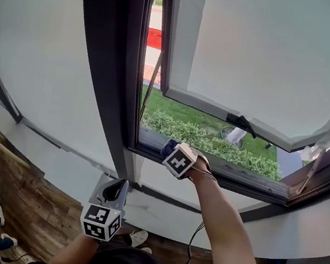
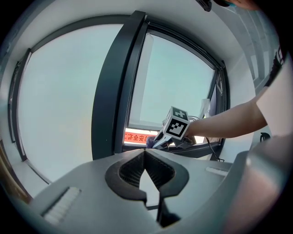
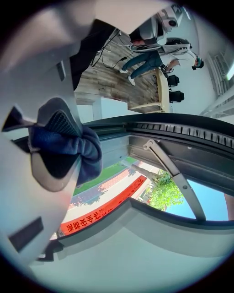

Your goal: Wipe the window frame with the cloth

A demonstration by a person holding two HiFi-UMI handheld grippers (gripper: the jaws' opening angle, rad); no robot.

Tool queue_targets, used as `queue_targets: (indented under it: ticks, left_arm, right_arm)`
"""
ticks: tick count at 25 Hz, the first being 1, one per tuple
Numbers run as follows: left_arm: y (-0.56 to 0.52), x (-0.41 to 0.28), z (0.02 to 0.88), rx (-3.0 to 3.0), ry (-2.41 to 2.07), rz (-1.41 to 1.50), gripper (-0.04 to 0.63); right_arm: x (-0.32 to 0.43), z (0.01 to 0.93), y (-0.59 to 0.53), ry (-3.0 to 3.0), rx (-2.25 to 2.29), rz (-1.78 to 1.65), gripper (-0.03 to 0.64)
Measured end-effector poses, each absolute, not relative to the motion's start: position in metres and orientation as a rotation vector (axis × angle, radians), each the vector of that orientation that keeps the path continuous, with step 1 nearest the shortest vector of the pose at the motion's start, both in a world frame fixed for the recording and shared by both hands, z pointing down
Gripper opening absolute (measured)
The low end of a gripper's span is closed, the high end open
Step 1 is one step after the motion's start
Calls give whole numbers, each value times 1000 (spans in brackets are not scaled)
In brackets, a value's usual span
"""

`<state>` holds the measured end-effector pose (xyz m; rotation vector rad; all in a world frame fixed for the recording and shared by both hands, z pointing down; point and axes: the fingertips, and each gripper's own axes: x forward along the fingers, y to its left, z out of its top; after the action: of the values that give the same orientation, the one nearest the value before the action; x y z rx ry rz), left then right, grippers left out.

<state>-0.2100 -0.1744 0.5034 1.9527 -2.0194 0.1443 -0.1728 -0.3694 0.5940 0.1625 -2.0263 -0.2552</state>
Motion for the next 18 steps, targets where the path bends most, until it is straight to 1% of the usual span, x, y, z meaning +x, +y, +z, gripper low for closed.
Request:
queue_targets:
  ticks: [6, 18]
  left_arm:
    - [-167, -218, 503, 1918, -2051, 136, 8]
    - [-134, -252, 507, 1784, -2163, 101, 8]
  right_arm:
    - [-194, 596, -365, -2024, 137, -287, 89]
    - [-271, 597, -348, -2058, 116, -371, 86]
